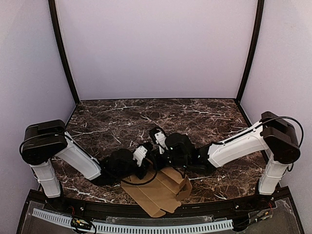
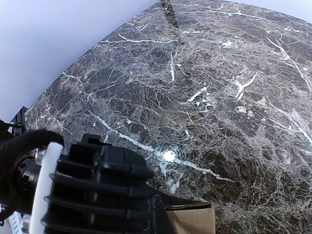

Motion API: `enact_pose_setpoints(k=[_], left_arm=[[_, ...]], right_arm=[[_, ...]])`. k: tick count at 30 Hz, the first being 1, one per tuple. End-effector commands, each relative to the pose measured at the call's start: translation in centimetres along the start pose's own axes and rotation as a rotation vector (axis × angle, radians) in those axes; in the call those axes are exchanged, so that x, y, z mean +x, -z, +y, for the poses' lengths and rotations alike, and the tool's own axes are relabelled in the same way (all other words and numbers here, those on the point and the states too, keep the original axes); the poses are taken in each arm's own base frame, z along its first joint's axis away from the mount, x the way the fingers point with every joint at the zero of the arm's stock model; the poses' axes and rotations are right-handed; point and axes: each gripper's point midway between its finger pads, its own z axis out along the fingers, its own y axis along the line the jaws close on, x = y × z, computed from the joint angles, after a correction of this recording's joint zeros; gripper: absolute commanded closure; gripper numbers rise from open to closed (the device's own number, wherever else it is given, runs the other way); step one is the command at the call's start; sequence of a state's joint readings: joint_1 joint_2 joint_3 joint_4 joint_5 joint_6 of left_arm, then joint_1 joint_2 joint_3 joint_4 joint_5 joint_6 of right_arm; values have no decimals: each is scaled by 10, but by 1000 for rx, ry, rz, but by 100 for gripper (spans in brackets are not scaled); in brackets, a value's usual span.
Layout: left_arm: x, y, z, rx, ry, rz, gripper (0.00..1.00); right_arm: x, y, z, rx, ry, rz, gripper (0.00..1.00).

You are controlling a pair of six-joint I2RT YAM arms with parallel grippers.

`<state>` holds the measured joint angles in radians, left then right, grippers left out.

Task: Fold the paper box

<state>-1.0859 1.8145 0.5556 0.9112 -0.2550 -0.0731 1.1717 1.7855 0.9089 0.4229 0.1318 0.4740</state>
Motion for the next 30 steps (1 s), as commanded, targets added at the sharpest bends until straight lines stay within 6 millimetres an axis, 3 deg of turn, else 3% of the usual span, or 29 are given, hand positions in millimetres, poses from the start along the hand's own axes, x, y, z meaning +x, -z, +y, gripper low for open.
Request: enact_pose_setpoints(k=[1,6,15,24,30], left_arm=[[-5,-2,-2,-21,-20,-12,99],[-6,2,5,-61,-20,-12,99],[-4,15,31,-194,7,-2,99],[11,31,56,-328,65,48,99],[22,42,64,-371,107,93,99]], right_arm=[[48,8,-18,76,7,156,100],[24,25,-20,105,11,93,89],[-17,77,-30,170,27,-27,74],[-12,128,-55,254,45,-20,61],[16,154,-55,173,106,56,55]])
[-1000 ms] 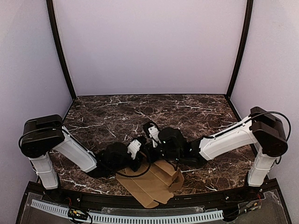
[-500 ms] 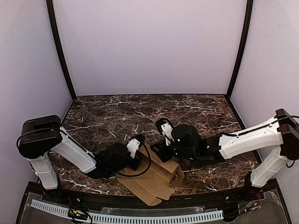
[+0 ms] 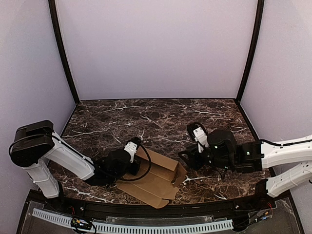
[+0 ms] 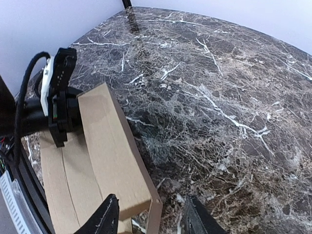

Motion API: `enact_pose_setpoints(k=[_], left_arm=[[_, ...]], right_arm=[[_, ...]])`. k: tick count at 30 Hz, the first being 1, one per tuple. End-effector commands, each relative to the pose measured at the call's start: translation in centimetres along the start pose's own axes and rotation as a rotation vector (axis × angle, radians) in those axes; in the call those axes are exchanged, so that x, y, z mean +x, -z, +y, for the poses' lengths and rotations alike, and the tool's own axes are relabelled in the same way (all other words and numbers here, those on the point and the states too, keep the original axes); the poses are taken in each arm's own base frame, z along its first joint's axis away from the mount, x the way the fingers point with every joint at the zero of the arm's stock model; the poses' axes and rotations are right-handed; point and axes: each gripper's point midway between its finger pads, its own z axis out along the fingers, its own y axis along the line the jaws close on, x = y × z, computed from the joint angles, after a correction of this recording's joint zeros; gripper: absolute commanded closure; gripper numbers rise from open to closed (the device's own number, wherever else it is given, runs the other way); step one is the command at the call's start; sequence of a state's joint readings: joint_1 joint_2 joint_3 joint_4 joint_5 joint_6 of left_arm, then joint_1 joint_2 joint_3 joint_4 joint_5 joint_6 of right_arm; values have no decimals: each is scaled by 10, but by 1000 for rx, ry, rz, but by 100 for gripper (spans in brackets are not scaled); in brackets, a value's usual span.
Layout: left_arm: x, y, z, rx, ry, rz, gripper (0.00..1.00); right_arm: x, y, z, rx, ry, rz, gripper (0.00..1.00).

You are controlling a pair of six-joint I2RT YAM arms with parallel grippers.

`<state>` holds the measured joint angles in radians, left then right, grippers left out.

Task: Fold the paper box

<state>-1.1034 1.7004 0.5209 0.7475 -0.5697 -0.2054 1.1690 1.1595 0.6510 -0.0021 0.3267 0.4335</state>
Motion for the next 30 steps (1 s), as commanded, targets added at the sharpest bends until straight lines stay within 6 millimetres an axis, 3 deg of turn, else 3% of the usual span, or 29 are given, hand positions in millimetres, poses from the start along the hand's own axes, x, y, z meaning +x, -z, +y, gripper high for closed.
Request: enact_pose_setpoints(k=[1,6,14,30], left_arm=[[18,10,18,-71,12,68,99],[24,13,23,-93,50,86,99],[28,15,21,-96,76,105,99],[30,17,17,-94,83,112,99]], right_arm=[[34,16,-3,-66,76,93,53],[67,24,7,-188,101,174,47],[91,15,12,-246,136,208,34],[87,-26,37,-303,219,202,39]])
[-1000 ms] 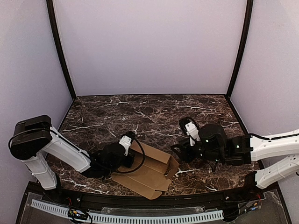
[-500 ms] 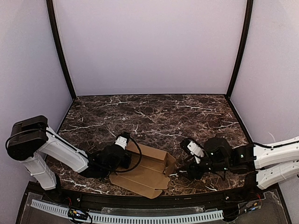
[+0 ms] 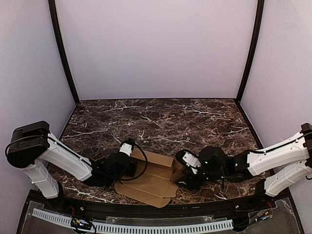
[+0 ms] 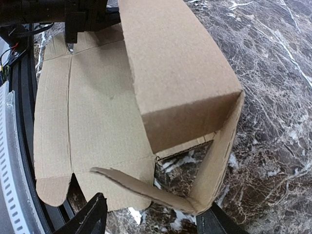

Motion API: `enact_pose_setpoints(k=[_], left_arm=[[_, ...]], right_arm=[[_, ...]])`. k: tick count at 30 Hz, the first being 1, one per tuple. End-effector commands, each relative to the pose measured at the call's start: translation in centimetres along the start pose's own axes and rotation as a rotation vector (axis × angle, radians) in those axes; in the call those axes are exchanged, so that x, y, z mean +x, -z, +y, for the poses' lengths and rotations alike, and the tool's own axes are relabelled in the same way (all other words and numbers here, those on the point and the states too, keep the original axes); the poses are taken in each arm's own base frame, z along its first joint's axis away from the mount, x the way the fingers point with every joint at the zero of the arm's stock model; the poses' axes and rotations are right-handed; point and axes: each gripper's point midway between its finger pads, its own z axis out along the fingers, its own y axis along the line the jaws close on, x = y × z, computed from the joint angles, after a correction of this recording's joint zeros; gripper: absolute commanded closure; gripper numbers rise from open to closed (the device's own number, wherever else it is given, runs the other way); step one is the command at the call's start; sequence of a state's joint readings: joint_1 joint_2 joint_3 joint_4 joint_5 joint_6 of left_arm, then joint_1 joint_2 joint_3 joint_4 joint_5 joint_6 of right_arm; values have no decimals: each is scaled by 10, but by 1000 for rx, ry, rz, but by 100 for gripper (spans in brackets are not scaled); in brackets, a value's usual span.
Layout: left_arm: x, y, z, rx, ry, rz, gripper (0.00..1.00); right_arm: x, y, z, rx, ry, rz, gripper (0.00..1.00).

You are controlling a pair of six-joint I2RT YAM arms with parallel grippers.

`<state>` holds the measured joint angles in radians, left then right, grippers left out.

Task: Fold the paper box

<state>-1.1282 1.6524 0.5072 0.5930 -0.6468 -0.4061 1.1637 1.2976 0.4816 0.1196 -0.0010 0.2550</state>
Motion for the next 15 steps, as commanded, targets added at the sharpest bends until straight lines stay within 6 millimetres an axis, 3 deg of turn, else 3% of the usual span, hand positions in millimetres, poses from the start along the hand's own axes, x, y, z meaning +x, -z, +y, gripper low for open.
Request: enact_pose_setpoints(k=[1,9,15], left_arm=[[11,4,4,-17,-38,39,99],[12,5,7,-36,-26,47,99],[13,10,16,-100,14,70,99]], right_arm=[[-30,-6,11,-46,38,-75,40],[-38,-22,15,-51,55,-59,44],[-40,-30,-1,84,8,-55,44]])
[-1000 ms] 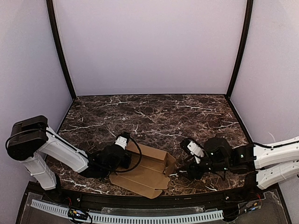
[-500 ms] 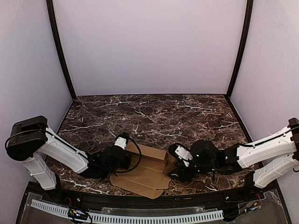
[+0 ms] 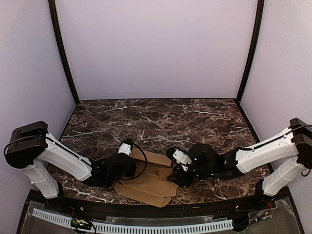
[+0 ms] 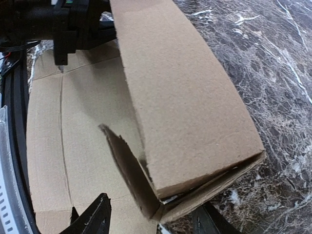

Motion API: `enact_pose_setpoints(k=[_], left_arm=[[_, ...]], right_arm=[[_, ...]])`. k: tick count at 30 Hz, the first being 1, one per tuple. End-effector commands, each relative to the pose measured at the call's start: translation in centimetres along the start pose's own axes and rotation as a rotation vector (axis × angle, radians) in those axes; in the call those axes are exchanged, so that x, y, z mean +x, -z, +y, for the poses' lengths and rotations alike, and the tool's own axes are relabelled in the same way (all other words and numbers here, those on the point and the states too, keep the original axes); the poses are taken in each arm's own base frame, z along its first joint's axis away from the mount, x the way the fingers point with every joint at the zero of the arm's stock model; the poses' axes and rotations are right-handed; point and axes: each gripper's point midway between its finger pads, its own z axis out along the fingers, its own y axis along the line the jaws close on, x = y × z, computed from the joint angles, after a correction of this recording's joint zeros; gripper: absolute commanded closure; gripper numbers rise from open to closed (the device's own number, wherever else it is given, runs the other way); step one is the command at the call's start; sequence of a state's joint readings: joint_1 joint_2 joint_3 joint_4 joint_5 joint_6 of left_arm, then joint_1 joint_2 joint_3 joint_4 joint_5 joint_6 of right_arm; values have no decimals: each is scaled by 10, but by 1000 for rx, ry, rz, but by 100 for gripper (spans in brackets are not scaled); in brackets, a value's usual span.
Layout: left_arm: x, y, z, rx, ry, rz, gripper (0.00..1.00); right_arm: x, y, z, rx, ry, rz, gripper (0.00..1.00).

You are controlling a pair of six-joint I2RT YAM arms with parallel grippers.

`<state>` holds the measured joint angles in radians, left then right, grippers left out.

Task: Fold the paper box

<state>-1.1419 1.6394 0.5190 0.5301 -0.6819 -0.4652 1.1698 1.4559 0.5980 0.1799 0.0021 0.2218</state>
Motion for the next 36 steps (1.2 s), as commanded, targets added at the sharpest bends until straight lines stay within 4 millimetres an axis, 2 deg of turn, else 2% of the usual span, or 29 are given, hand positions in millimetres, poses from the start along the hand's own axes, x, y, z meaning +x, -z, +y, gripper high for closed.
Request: enact_pose_setpoints(k=[1,5,11,15,24,36], left_arm=[[10,7,13,-77,0,54,99],[13,9,13,-108,15,74,99],[15,11,7,-129,38,93,99],[15,14,9,-158,74,104,99],[17,20,11,-227,157,138,99],[8,25,4,-244,218,149,99]], right_arm=[[-13,-5,-14,131,-40,-33,42],[-19,-10,-18,220,-79,-64,41],[-28,-19,-26,309,-123,-105,46],[-35,-18,-35,367,-147,-152,50],[-48,-17,-48,454,-178,-255,53],[-44,-25,-58,501,-192,-301,67]])
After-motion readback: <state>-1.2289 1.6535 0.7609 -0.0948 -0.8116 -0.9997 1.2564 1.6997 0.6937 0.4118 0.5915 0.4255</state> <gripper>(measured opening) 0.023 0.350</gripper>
